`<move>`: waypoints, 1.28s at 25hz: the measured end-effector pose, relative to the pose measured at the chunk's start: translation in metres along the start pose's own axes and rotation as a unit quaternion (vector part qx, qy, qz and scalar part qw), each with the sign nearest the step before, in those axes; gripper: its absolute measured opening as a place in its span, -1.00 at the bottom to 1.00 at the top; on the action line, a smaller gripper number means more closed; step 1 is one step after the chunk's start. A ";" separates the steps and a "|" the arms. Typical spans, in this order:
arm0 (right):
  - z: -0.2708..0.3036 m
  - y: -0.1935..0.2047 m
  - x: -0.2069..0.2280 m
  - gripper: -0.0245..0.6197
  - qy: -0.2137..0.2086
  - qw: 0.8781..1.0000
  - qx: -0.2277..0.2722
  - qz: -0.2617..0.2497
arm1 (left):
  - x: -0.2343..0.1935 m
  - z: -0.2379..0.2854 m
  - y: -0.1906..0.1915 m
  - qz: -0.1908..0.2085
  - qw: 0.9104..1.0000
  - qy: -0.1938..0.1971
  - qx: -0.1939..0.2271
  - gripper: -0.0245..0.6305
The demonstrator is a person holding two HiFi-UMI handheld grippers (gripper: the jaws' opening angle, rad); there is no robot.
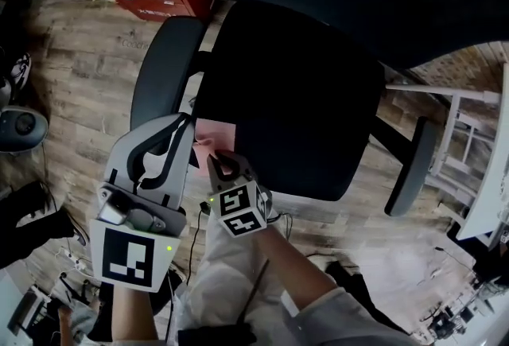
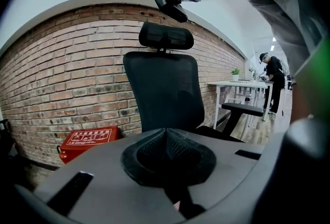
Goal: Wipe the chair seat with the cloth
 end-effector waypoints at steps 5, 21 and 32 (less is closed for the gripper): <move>-0.045 -0.015 0.024 -0.76 0.028 0.999 0.020 -0.010 | 0.014 0.003 -0.034 0.008 1.000 0.010 0.018 -0.87; -0.257 -0.113 0.088 -0.76 0.170 0.972 0.155 0.038 | 0.077 -0.037 -0.181 0.131 0.985 0.087 0.069 -0.87; -0.389 -0.137 0.086 -0.76 0.241 0.945 0.219 0.040 | 0.110 -0.087 -0.233 0.110 0.984 0.087 0.108 -0.87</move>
Point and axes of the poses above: the fingertips, and each gripper's own axes: z forward along the fingers, x to its right, y out of its underside, the point moved 6 cm from there along -z, backward along the fingers, and after that the axes turned 4 degrees about -z, right-handed, at the moved point
